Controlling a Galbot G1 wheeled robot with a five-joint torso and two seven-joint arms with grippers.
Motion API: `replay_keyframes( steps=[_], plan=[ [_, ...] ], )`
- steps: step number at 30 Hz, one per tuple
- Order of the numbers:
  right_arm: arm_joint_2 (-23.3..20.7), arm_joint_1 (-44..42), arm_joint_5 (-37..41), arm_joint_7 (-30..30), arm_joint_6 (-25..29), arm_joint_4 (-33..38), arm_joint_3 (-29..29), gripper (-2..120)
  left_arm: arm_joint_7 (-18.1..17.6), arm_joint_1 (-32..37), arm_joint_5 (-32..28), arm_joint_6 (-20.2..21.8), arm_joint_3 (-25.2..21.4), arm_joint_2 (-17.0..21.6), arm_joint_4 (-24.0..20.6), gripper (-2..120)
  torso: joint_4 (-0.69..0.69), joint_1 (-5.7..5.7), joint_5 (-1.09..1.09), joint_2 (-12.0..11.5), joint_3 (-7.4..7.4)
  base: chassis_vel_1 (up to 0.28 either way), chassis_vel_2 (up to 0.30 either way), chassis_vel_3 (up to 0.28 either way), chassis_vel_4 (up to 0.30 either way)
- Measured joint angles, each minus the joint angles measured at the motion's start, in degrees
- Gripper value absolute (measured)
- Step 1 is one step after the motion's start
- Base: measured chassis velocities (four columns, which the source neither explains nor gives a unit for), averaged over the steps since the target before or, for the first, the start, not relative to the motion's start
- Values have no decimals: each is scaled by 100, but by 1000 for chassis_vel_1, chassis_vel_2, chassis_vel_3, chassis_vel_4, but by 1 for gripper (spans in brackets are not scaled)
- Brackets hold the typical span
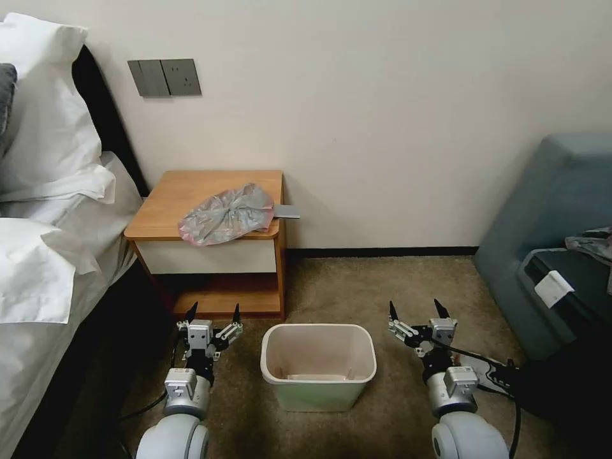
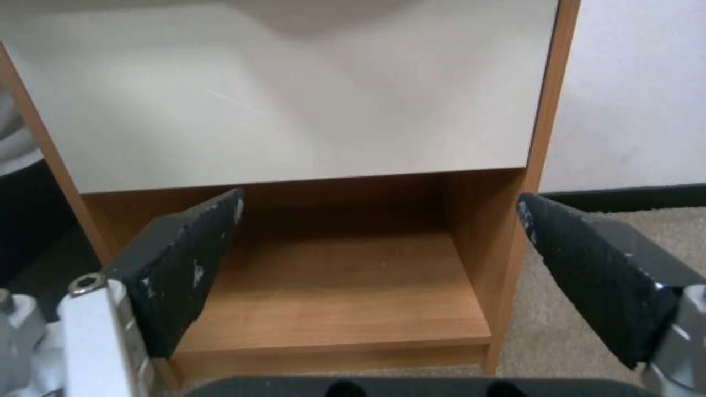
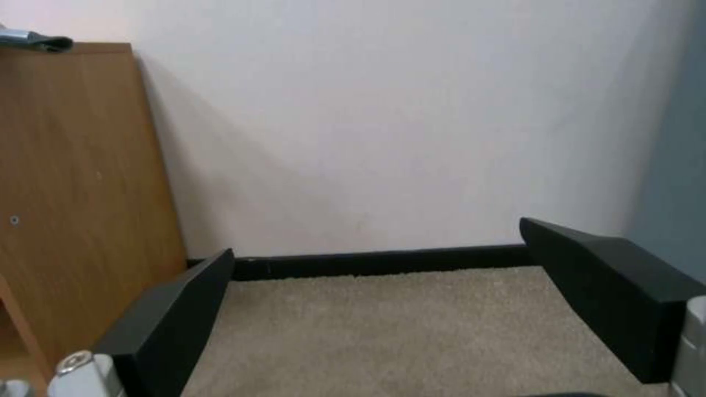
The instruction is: Pick up the garbage bag from the table and place it over the trash can.
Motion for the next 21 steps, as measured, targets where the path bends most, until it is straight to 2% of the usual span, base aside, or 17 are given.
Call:
replay_keyframes(
  steps=[21],
  plan=[
    [0,0,0,0,0,0,0,100,0,0,-1,0,0,0,0,98,0,0,0,0,0,0,0,0,0]
  ],
)
